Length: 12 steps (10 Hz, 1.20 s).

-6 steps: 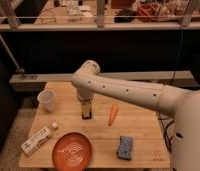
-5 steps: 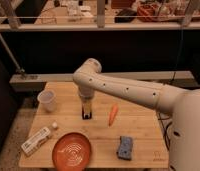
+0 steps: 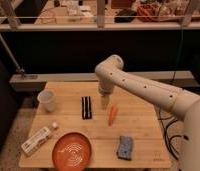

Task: Move the arm in a circular motion

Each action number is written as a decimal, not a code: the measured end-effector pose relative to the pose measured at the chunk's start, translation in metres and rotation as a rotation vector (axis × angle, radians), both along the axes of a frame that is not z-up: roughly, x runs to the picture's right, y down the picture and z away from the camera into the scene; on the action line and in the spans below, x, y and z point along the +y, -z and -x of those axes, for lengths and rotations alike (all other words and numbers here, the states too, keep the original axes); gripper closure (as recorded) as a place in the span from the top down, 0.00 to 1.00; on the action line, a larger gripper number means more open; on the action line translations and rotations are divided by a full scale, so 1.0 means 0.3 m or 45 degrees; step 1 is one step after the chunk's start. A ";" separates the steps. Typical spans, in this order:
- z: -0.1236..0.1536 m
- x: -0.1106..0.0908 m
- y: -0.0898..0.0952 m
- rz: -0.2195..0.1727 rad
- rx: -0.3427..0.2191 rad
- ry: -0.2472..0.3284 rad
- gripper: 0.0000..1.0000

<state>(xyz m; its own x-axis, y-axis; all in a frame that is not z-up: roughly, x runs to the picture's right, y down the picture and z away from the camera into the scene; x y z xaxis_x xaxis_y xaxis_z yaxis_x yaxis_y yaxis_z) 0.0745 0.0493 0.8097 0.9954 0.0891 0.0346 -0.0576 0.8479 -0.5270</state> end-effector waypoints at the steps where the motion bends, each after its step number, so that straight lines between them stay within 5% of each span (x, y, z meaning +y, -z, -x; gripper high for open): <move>1: -0.081 0.006 -0.003 0.006 0.029 -0.030 0.80; 4: -0.331 0.061 0.043 0.014 0.087 -0.075 0.80; 7: -0.460 0.152 0.144 0.017 0.073 -0.034 0.80; 12: -0.357 0.311 0.296 0.048 -0.040 0.085 0.80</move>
<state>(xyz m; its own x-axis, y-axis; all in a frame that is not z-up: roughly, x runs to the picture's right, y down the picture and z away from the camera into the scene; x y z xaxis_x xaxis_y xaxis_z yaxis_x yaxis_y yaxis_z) 0.1815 0.1425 0.7208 0.9976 0.0244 0.0641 0.0157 0.8286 -0.5596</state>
